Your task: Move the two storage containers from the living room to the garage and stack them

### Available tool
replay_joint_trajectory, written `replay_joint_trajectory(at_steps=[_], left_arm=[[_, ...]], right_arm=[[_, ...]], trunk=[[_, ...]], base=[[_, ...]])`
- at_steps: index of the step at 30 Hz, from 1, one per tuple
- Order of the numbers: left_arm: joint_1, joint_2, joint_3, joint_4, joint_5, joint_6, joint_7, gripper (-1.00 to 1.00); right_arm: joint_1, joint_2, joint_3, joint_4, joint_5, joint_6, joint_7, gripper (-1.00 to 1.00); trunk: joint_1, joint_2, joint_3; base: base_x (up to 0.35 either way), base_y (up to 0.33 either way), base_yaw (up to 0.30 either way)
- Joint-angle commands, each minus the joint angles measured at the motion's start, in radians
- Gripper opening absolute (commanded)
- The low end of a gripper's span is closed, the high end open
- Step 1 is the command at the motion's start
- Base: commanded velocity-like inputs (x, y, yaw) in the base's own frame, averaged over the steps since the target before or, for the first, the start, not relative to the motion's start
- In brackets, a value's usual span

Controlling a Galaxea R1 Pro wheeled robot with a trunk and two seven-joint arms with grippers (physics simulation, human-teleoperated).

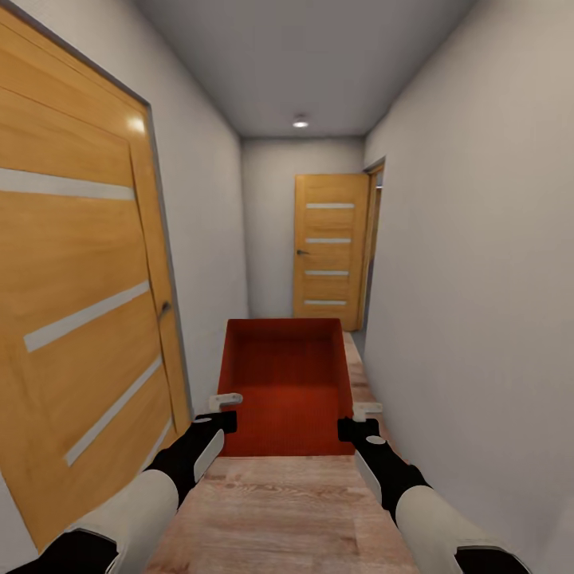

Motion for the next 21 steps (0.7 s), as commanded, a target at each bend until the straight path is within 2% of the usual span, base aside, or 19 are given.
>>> replay_joint_trajectory(at_steps=[1, 21], left_arm=[[0.000, 0.002, -0.002, -0.001, -0.003, 0.008, 0.014, -1.00], [0.000, 0.002, -0.002, -0.001, -0.003, 0.008, 0.014, -1.00]], right_arm=[[-0.001, -0.001, -0.035, -0.004, 0.021, 0.003, -0.021, -1.00], [-0.001, -0.001, -0.035, -0.004, 0.021, 0.003, -0.021, -1.00]], trunk=[[0.001, -0.001, 0.000], [0.001, -0.001, 0.000]], base=[[0.323, 0.014, -0.007], [0.323, 0.001, 0.000]])
